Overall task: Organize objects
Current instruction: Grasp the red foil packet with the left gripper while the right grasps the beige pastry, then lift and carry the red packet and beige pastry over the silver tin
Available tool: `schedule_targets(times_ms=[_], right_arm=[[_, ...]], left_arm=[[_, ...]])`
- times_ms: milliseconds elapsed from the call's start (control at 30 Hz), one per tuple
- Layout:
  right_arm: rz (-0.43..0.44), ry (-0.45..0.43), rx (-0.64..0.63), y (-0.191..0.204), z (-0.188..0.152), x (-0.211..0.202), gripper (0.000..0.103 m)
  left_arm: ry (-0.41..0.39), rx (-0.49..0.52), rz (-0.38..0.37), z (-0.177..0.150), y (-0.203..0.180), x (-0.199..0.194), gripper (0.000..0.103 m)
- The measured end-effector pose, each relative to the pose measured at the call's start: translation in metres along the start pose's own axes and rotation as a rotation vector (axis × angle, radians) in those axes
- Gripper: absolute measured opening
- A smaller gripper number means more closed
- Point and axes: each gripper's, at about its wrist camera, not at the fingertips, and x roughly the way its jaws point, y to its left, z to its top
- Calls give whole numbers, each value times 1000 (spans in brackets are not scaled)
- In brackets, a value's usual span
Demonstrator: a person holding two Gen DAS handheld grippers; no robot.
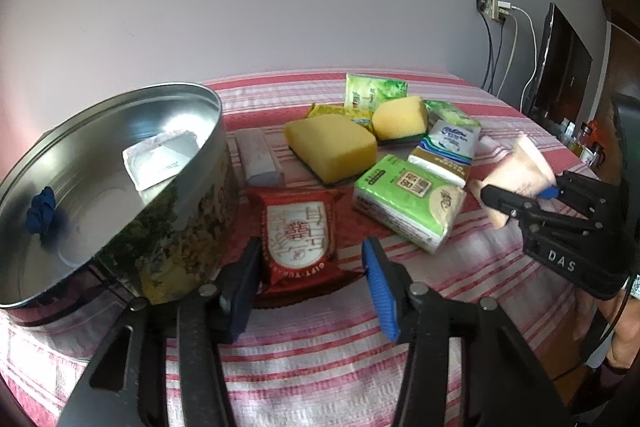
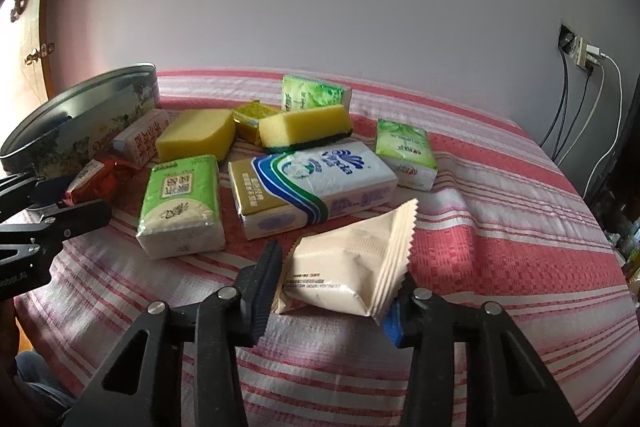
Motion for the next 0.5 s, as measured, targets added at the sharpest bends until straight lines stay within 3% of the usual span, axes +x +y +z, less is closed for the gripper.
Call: schedule_targets(times_ms=[267,500], right_arm=[[3,-39,-17,3,-1,-4,30],[9,-74,-5,3,-2,-9,30]], left_arm=[[-48,15,-3,0,-1,-9,50],[-92,33,17,1,-6,-19,50]])
